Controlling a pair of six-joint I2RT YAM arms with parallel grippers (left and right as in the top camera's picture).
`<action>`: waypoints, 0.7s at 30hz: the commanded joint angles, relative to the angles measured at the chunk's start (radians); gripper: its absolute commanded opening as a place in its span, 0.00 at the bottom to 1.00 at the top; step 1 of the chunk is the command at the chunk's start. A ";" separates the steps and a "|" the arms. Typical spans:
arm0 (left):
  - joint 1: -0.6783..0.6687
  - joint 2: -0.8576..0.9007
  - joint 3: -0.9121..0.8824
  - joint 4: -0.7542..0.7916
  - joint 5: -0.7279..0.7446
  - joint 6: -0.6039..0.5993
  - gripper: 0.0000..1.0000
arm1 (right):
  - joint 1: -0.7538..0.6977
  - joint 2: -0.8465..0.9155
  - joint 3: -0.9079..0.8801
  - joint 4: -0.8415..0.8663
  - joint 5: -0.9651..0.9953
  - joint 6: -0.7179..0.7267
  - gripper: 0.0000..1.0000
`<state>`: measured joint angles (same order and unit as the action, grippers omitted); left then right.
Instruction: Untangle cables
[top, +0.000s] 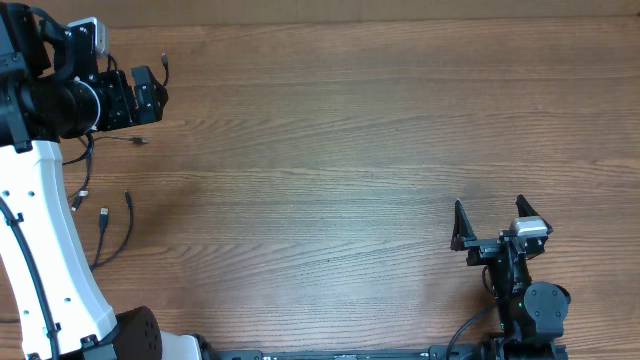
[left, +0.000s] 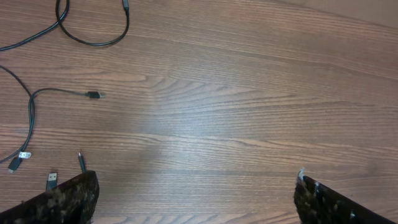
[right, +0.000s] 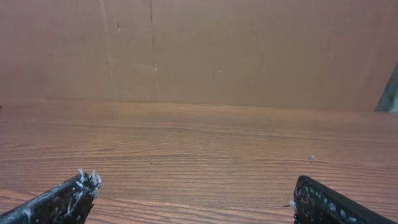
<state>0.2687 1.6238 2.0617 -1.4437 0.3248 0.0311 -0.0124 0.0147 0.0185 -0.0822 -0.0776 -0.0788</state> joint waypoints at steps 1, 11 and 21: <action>0.000 0.008 0.002 0.003 0.000 -0.009 1.00 | 0.004 -0.012 -0.010 0.003 0.008 -0.005 1.00; -0.004 0.005 -0.039 -0.047 0.008 -0.012 1.00 | 0.004 -0.012 -0.010 0.003 0.008 -0.005 1.00; -0.072 -0.325 -0.575 0.274 -0.019 0.003 1.00 | 0.004 -0.012 -0.010 0.003 0.008 -0.005 1.00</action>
<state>0.2203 1.4635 1.6478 -1.2343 0.3229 0.0284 -0.0124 0.0147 0.0185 -0.0818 -0.0776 -0.0792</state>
